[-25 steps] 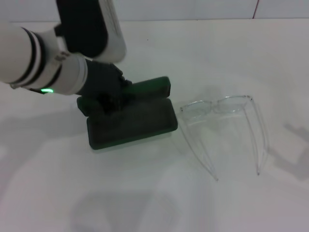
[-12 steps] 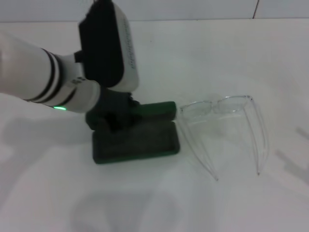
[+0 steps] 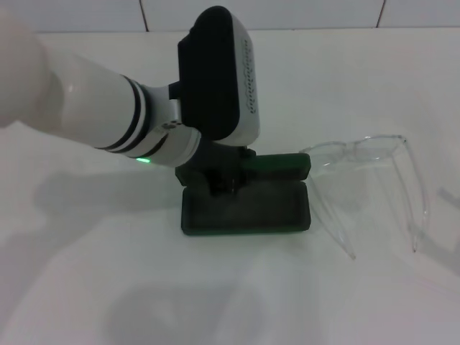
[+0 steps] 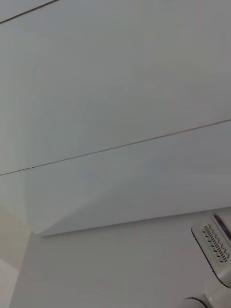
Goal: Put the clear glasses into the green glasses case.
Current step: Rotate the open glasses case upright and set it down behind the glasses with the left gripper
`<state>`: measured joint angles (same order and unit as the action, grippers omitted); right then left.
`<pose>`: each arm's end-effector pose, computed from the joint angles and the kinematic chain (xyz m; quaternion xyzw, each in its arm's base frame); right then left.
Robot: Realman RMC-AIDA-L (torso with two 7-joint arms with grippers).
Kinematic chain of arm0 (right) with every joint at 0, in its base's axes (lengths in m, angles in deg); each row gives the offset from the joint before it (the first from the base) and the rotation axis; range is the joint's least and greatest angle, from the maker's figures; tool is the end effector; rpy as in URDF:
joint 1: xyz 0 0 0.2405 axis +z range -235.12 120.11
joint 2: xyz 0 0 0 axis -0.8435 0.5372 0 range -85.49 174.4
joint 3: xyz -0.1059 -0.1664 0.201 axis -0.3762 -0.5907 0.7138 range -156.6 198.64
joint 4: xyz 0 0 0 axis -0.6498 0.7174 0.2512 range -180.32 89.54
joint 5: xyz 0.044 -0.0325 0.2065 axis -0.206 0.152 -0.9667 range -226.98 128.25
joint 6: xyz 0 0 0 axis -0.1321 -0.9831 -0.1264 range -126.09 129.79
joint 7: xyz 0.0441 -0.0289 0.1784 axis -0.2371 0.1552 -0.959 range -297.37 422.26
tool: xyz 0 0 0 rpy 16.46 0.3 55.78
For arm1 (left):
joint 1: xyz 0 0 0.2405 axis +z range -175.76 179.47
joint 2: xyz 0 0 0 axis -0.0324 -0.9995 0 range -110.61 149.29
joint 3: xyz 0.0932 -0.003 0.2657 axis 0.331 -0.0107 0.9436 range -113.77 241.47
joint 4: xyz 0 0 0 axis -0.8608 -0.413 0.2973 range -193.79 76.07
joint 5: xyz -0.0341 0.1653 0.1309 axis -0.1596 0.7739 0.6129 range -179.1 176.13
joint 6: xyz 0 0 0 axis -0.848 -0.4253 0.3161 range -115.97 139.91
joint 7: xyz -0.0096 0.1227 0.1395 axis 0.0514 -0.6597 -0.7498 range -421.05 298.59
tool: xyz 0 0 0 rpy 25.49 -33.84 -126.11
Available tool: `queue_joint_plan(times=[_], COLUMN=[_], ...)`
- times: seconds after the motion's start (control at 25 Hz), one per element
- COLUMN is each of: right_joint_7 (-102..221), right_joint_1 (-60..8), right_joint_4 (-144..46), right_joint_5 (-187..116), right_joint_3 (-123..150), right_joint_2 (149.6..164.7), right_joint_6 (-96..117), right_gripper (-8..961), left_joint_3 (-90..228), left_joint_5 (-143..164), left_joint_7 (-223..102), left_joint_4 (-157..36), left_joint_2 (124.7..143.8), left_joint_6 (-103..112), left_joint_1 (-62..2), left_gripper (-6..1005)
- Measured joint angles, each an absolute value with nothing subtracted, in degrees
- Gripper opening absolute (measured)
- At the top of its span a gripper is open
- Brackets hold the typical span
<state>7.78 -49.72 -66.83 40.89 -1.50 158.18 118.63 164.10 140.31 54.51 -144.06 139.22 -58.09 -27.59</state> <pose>0.3339 0.2185 0.0599 -0.7868 0.1570 0.4981 0.3291 -0.1483 0.3606 -0.1127 -0.9755 0.0914 0.1291 0.1529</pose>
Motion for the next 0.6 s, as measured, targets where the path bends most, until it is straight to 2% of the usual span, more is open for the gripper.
queue_joint_plan(times=[0.6], right_joint_7=[7.95], right_joint_1=[-50.47], right_joint_4=[-66.22], right_joint_5=[40.99], right_joint_3=[-1.66], right_joint_2=[158.03], right_joint_6=[117.9], right_gripper=[881], left_joint_3=[164.89], left_joint_5=[139.91], left_joint_7=[53.26], left_joint_4=[-138.73], left_joint_2=[139.29], left_joint_6=[-50.88], left_joint_1=[-30.52], left_gripper=[240])
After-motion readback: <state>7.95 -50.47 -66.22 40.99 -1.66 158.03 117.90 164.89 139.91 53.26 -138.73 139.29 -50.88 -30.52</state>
